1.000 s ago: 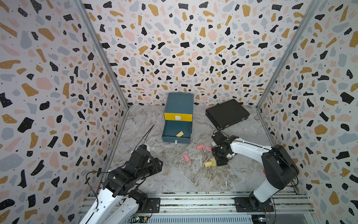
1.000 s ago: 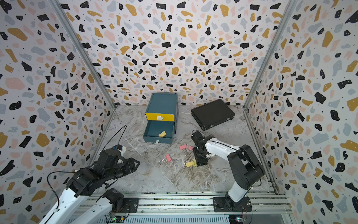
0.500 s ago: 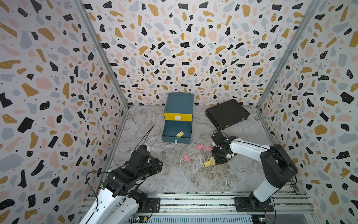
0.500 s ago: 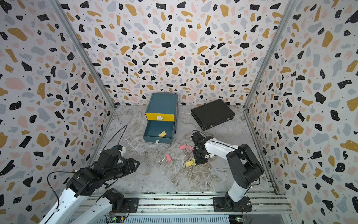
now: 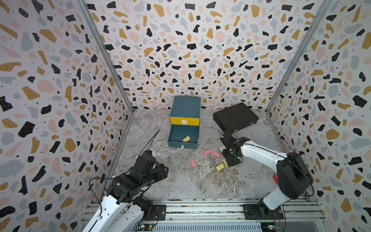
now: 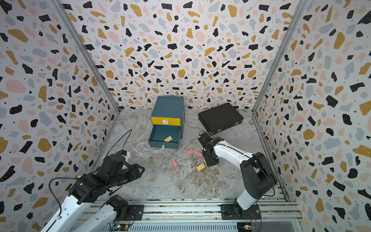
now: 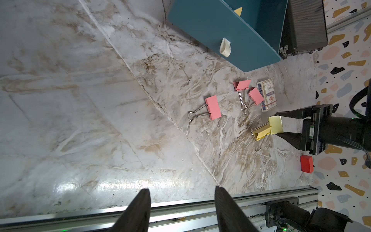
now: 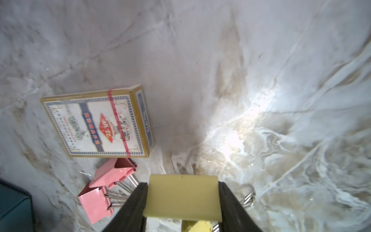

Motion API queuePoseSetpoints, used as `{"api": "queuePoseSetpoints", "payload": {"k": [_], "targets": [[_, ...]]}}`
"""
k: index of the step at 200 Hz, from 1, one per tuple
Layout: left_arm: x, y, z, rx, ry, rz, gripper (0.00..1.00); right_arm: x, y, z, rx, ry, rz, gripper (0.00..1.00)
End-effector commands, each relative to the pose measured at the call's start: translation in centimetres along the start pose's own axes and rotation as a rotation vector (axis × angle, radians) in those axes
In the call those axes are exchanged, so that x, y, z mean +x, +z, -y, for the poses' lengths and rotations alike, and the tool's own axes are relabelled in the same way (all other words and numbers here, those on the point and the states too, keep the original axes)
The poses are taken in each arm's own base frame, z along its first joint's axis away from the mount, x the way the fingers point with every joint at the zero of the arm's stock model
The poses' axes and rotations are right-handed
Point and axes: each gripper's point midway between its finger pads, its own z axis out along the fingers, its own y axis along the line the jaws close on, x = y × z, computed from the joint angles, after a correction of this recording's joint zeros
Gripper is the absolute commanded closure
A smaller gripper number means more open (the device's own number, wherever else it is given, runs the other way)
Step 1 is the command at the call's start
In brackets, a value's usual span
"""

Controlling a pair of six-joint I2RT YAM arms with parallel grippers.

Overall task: Put the binder clips in the drawer according to color
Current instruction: Pick up the binder clip at the center of the board, then place the binder clip in the drawer.

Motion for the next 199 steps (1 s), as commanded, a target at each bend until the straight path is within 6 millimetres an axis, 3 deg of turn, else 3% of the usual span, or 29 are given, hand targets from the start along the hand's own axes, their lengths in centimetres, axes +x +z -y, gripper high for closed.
{"api": "queuePoseSetpoints", "payload": {"k": [1, 29, 57, 93, 108, 149, 178, 199], "targets": [[-0.5, -0.3, 0.3, 0.006, 0.007, 0.020, 0.44, -2.8, -3.1, -0.4, -0.008, -0.143, 0.156, 0.75], [-0.5, -0.3, 0.3, 0.006, 0.008, 0.021, 0.44, -4.7, -6.3, -2.3, -0.023, -0.337, 0.375, 0.75], [-0.5, -0.2, 0.3, 0.006, 0.006, 0.018, 0.44, -5.7, -7.8, -4.0, -0.074, -0.432, 0.483, 0.76], [-0.6, -0.2, 0.4, 0.005, 0.006, 0.021, 0.45, -4.6, -11.2, -8.5, -0.260, -0.547, 0.519, 0.79], [-0.6, -0.1, 0.3, 0.003, 0.004, 0.020, 0.45, -2.6, -13.1, -10.8, -0.379, -0.624, 0.521, 0.79], [-0.5, -0.1, 0.2, 0.003, -0.003, 0.023, 0.44, 7.5, -19.2, -17.0, -0.755, -1.000, 0.528, 0.80], [-0.4, -0.4, 0.0, 0.000, -0.003, 0.026, 0.44, 12.9, -21.5, -19.5, -0.877, -1.278, 0.582, 0.81], [-0.4, -0.6, -0.1, -0.001, -0.003, 0.030, 0.44, 15.1, -22.0, -20.9, -0.908, -1.437, 0.631, 0.81]]}}
